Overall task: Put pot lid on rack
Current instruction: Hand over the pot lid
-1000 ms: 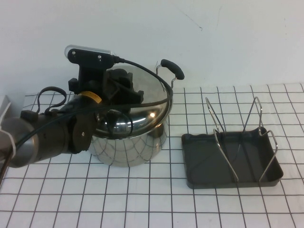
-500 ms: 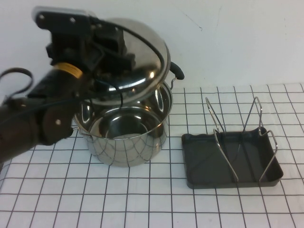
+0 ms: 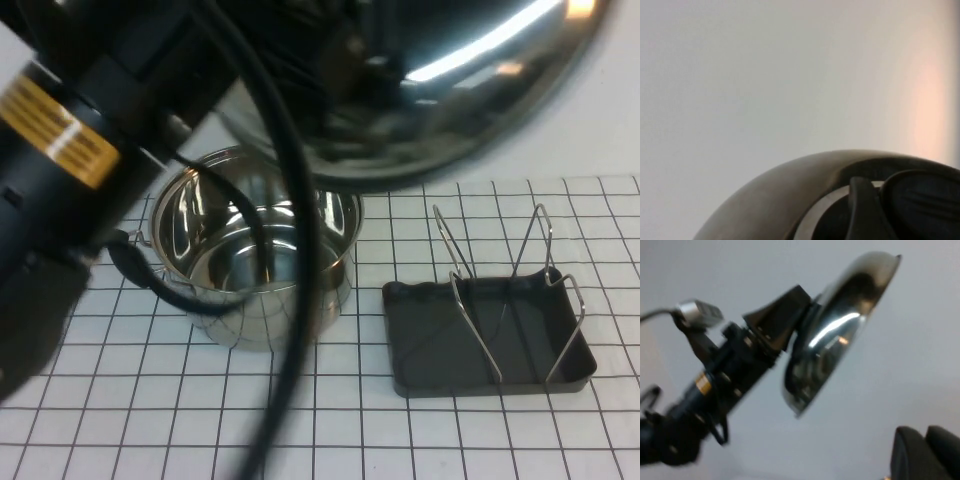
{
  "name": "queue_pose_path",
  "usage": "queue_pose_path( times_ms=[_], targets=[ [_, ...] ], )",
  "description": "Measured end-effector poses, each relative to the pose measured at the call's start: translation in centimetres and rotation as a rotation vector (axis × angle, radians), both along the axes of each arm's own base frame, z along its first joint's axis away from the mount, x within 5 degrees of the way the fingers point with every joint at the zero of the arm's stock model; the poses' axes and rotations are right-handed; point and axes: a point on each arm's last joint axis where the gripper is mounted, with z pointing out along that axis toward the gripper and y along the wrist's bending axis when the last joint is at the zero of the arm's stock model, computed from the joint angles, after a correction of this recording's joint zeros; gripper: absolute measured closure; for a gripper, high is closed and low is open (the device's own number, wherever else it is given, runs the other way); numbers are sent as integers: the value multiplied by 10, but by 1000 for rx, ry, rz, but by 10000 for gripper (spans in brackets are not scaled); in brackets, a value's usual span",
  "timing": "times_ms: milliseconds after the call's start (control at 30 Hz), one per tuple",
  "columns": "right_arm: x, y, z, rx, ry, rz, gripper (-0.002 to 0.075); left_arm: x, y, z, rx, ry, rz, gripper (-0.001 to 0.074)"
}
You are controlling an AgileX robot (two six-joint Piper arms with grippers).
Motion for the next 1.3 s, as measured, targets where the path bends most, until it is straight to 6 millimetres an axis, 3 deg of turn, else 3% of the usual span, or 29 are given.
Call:
queue_pose_path(
  times_ms=[67,200,300,500,733,833,933,1100,1200,1300],
  targets=[
    [-4,1,6,85,-16,55,610,-14,-11,4,-35,-44,-83,403],
    [-8,2,12,156,-33,108,312,-34,-28,5,-65,-33,-209,403],
    [-8,2,13,159,-43,113,132,-46,-37,5,-69,-19,-278,403],
    [-9,2,13,161,-44,118,48,-63,-48,5,-67,-15,-358,403],
    [2,5,14,260,102,184,49,-67,-69,-10,-3,0,-412,403],
    [10,7,18,270,156,215,92,-69,-85,-23,56,8,-444,403],
    [18,10,23,263,187,238,195,-71,-97,-32,101,8,-472,403],
    [24,11,25,231,180,243,570,-70,-99,-36,116,37,-463,402],
    [25,12,24,201,166,244,592,-67,-101,-40,150,85,-448,382],
    [32,12,22,164,164,209,592,-64,-102,-49,245,137,-415,237]
  ],
)
